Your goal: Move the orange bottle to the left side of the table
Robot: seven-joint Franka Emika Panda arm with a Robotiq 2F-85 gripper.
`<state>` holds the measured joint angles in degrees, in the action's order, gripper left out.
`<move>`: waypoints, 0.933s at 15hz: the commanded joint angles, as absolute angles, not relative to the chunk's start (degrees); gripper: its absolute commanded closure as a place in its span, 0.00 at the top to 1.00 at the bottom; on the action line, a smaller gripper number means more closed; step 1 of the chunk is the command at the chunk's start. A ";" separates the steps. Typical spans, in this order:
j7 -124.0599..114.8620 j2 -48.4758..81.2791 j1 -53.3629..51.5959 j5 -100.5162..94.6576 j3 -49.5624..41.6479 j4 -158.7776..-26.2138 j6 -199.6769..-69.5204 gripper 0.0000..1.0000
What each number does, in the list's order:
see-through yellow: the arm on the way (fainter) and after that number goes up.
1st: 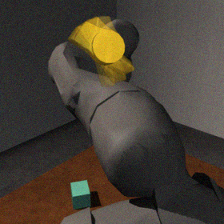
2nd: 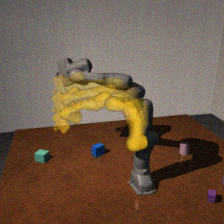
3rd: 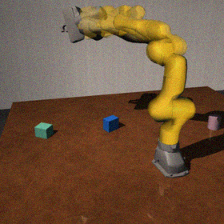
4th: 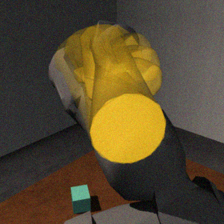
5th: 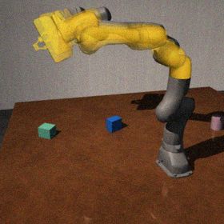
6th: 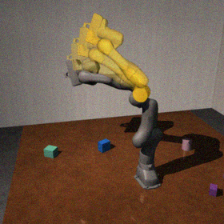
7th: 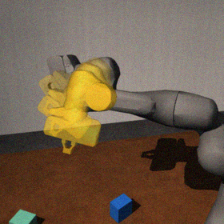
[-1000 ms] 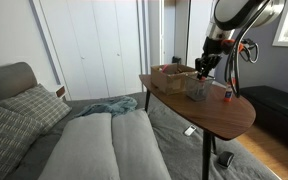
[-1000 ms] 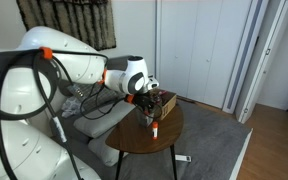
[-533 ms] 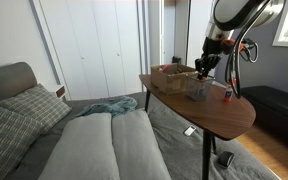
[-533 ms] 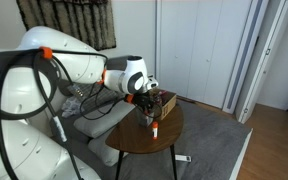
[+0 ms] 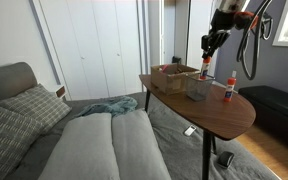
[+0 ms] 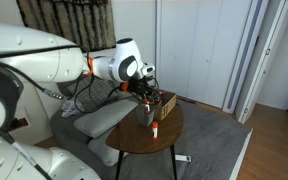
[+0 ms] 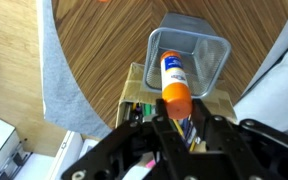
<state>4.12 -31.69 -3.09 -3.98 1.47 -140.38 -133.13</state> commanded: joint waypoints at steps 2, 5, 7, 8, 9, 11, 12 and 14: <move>5.42 -41.01 -2.95 -4.36 1.11 -140.49 -126.67 0.07; 7.93 -43.78 -4.24 -3.57 0.35 -140.61 -120.69 0.07; 9.84 -44.93 -5.17 -3.56 0.45 -141.69 -117.21 0.07; 10.84 -45.30 -5.78 -3.31 0.32 -142.42 -116.37 0.07; 11.87 -45.60 -6.79 -2.38 -0.06 -143.38 -116.31 0.07; 13.63 -45.75 -8.88 -0.51 -0.26 -145.90 -117.19 0.07; 14.62 -45.75 -9.92 0.22 -0.31 -147.39 -117.98 0.07; 16.14 -45.43 -11.44 1.05 -0.24 -150.35 -120.03 0.07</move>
<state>13.13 -43.90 -8.87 -1.07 0.57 -145.78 -117.32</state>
